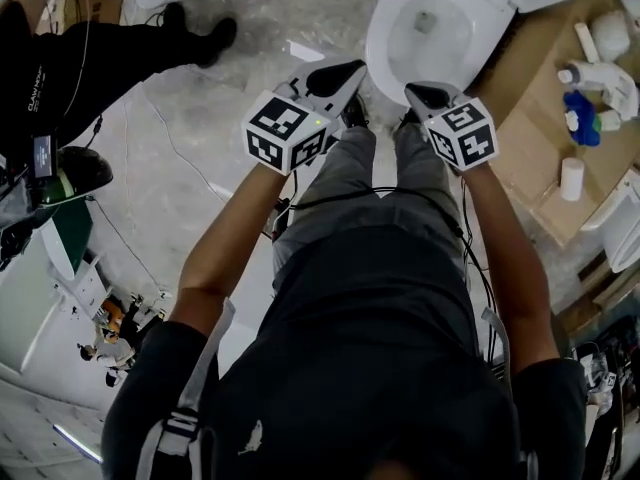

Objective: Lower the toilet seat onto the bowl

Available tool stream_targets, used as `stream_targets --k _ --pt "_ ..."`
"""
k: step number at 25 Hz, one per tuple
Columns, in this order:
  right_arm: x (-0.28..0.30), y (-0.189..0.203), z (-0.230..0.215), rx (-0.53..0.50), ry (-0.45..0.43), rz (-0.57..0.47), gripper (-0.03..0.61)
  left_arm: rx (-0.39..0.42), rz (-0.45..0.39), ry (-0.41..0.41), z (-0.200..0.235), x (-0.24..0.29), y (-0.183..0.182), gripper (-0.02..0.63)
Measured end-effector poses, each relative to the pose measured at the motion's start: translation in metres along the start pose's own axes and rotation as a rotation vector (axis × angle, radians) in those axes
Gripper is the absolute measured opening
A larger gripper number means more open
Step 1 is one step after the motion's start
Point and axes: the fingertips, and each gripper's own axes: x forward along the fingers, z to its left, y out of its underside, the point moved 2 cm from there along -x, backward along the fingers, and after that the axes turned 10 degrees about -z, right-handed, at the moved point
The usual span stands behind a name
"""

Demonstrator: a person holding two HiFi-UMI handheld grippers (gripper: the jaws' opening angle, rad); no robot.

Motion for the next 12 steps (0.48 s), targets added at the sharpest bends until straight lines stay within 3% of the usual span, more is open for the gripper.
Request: stream_targets --k 8,12 --pt "-0.063 -0.081 0.062 -0.070 -0.001 -0.153 0.006 0.033 -0.025 0.016 -0.011 -0.029 -0.027 0.005" --pt "-0.088 -0.102 0.093 -0.092 0.003 -0.200 0.006 0.044 -0.024 0.029 -0.022 -0.050 -0.035 0.005"
